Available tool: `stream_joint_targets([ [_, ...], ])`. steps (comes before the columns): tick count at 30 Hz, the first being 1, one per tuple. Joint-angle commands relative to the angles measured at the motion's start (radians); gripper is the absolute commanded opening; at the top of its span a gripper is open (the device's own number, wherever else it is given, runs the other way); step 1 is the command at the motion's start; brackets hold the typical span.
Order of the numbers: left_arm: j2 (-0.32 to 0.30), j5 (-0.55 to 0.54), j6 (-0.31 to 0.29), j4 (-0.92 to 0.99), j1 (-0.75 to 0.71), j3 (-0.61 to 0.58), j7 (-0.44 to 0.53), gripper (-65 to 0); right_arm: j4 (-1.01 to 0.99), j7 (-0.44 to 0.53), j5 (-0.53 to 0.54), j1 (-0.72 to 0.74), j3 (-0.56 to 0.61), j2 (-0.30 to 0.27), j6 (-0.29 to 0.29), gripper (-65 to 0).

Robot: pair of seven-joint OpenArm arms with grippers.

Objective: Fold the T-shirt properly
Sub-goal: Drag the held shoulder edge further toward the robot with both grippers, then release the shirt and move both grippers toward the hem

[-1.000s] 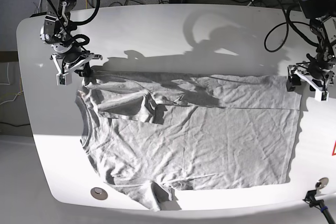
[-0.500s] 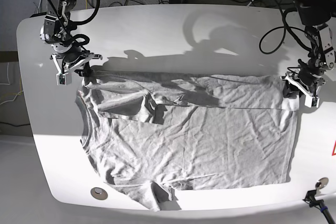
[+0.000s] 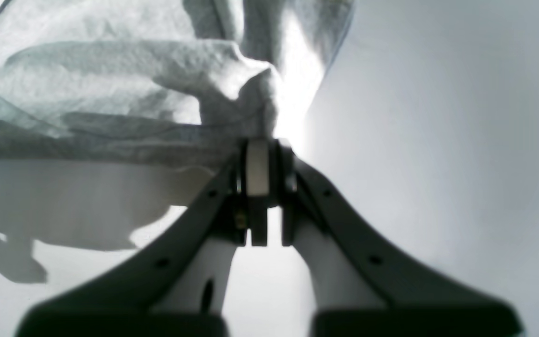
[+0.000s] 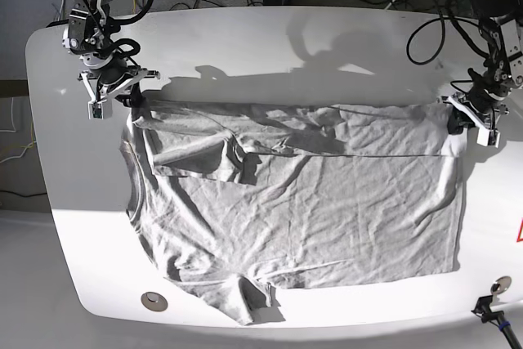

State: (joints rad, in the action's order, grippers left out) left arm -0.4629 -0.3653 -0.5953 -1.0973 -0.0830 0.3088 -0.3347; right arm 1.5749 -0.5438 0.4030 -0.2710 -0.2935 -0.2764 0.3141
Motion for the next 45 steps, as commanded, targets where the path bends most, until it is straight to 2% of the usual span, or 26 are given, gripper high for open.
stream_joint_targets([
  [1, -0.007, 0.058, 0.004, -0.014, -0.051, -0.004, -0.086, -65.0, 0.068, 0.009, 0.006, -0.055, -0.008, -0.014, 0.006, -65.0],
  [5, -0.007, 0.056, 0.004, -0.113, -0.174, 0.007, -0.088, -65.0, 0.146, 0.009, 0.006, -0.176, -0.042, -0.013, 0.003, -65.0],
  [11, -0.003, 0.056, 0.004, -0.249, -0.355, 0.109, -0.088, -65.0, 0.241, 0.009, 0.014, -0.348, -0.086, -0.013, 0.006, -65.0],
  [18, -0.001, 0.056, 0.002, -0.347, -0.489, 0.175, -0.088, -65.0, 0.287, 0.009, 0.015, -0.468, -0.114, -0.013, 0.007, -65.0],
  [21, -0.001, 0.055, 0.002, -0.381, -0.539, 0.18, -0.088, -65.0, 0.304, 0.009, 0.015, -0.498, -0.114, -0.011, 0.007, -65.0],
  [24, 0.0, 0.055, 0.002, -0.406, -0.575, 0.181, -0.088, -65.0, 0.308, 0.009, 0.006, -0.5, -0.114, 0.024, 0.007, -65.0],
  [33, -0.006, 0.055, 0.002, -0.41, -0.57, 0.188, -0.088, -65.0, 0.308, 0.009, 0.006, -0.495, -0.114, 0.029, -0.002, -65.0],
  [34, -0.006, 0.055, 0.002, -0.41, -0.568, 0.188, -0.088, -65.0, 0.308, 0.009, 0.006, -0.494, -0.117, 0.029, -0.002, -62.0],
  [38, -0.006, 0.055, 0.002, -0.442, -0.568, 0.209, -0.088, -33.7, 0.308, 0.009, 0.014, -0.488, -0.161, 0.029, -0.002, -40.0],
  [39, -0.006, 0.055, 0.002, -0.452, -0.568, 0.217, -0.088, -30.7, 0.315, 0.009, 0.014, -0.488, -0.171, 0.029, -0.002, -37.0],
  [41, -0.006, 0.055, 0.002, -0.458, -0.567, 0.224, -0.088, -30.1, 0.336, 0.009, 0.012, -0.477, -0.184, 0.029, 0.0, -31.3],
  [43, -0.007, 0.055, 0.001, -0.472, -0.542, 0.232, -0.09, -30.1, 0.351, 0.009, 0.01, -0.472, -0.184, 0.027, 0.001, -30.7],
  [45, -0.007, 0.056, 0.001, -0.507, -0.516, 0.246, -0.134, -30.1, 0.368, 0.008, 0.014, -0.457, -0.184, 0.021, 0.003, -30.4],
])
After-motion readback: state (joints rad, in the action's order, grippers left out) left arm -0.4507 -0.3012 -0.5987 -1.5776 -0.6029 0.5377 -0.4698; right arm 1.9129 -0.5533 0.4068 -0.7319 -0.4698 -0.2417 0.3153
